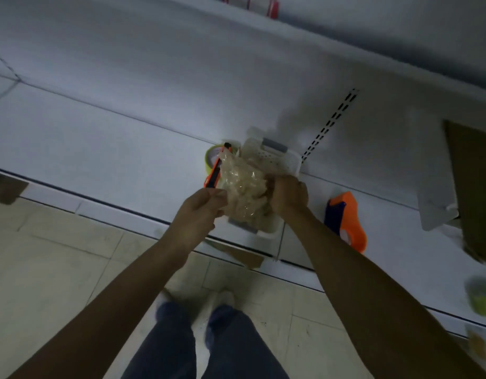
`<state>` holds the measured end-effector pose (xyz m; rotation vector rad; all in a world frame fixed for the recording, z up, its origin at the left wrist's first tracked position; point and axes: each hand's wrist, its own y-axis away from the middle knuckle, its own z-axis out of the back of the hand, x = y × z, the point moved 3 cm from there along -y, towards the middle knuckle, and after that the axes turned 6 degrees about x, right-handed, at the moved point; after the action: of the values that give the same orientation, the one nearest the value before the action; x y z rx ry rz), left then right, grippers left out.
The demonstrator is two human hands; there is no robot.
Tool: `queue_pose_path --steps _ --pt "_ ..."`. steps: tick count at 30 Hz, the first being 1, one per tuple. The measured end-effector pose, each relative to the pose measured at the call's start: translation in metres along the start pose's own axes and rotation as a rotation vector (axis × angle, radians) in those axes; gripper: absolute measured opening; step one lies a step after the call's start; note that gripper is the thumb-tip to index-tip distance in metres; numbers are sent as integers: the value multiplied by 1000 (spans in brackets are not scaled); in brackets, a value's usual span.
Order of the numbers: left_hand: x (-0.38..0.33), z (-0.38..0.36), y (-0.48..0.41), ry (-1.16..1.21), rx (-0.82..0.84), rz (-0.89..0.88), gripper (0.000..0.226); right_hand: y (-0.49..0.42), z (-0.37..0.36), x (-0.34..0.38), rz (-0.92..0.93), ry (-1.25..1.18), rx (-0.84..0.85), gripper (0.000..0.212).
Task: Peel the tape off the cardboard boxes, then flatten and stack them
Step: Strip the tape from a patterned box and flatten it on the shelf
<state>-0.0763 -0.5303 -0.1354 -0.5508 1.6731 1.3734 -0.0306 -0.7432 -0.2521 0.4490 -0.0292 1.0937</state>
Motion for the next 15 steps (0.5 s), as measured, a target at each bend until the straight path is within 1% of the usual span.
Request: queue_pose_path --steps 1,2,3,4,5,6,9,11,12,13,15 --pt "2 2 2 -64 -8 -31 14 -2 -8 -2 30 105 83 28" --pt "4 4 4 -113 -13 -52 15 -4 -10 -4 60 187 113 37" --pt "6 5 5 -148 -15 -60 17 -4 -8 -6 93 213 94 44" --pt "8 5 6 -174 -15 -62 19 -2 -4 -7 119 192 49 46" --pt "10 5 7 -194 -15 -66 19 1 2 -7 142 141 -15 42" --pt "12 4 8 -205 -13 -71 18 4 7 -9 137 33 -77 36" --pt "12 -2 12 -138 2 -68 16 16 14 -20 -44 -293 -155 32" --pt "11 -6 14 -135 19 -80 18 24 14 -30 -157 -350 -197 24" --pt "10 -8 14 -141 23 -89 19 28 11 -36 -215 -371 -192 23" --pt "10 -9 15 -141 22 -95 19 32 8 -39 -257 -431 -161 26" --pt "11 -10 16 -139 10 -103 18 41 0 -41 -280 -548 -71 48"
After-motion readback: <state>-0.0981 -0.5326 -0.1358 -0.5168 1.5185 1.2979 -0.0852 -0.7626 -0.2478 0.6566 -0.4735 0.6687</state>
